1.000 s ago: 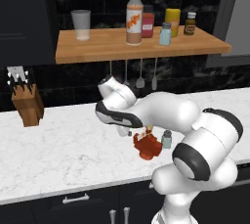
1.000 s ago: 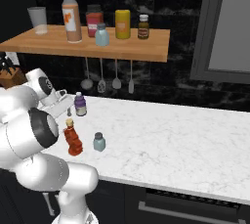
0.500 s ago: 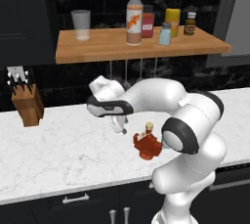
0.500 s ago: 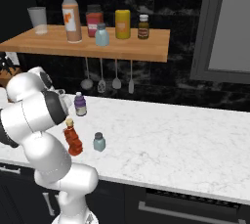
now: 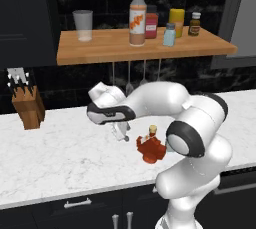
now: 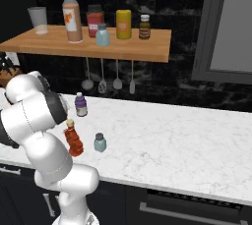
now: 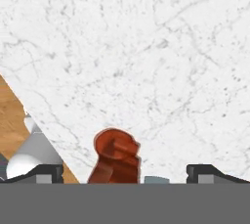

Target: Put the shaker and condiment bottle from the counter next to their counterparts in the cabinet.

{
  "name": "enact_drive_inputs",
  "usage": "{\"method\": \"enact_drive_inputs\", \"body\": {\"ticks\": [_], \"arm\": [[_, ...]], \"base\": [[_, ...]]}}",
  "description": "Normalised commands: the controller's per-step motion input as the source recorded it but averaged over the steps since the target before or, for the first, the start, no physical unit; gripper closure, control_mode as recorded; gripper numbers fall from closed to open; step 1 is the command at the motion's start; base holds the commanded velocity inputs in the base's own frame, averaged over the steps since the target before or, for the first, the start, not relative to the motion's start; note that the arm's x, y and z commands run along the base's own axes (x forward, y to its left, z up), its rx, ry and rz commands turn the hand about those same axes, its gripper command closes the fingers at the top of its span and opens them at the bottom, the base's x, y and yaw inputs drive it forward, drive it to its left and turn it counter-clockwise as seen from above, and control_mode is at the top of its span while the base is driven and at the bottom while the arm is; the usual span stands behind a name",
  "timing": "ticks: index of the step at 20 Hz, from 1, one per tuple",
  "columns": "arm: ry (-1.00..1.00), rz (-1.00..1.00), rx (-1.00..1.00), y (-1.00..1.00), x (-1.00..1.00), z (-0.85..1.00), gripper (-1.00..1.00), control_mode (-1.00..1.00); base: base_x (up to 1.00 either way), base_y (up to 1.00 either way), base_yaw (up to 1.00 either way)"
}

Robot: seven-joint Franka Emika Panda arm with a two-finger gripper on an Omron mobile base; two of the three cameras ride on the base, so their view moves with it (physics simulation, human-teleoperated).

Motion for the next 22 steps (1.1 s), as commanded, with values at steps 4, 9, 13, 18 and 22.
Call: {"method": "enact_drive_inputs", "body": {"ticks": [4, 9, 13, 18, 22], "arm": [[0.00, 0.02, 0.00, -0.07, -0.09, 0.00, -1.00, -1.00], [0.00, 0.08, 0.00, -0.18, -0.04, 0.00, -1.00, -1.00], [0.00, 0.05, 0.00, -0.05, -0.05, -0.01, -1.00, -1.00], [0.00, 0.02, 0.00, -0.07, -0.18, 0.00, -1.00, -1.00], [0.00, 0.02, 0.00, -0.19, -0.23, 0.00, -1.00, -1.00]], "base": [[0.00, 0.00, 0.00], [0.00, 0.00, 0.00], [0.00, 0.00, 0.00], [0.00, 0.00, 0.00], [0.00, 0.00, 0.00]]}}
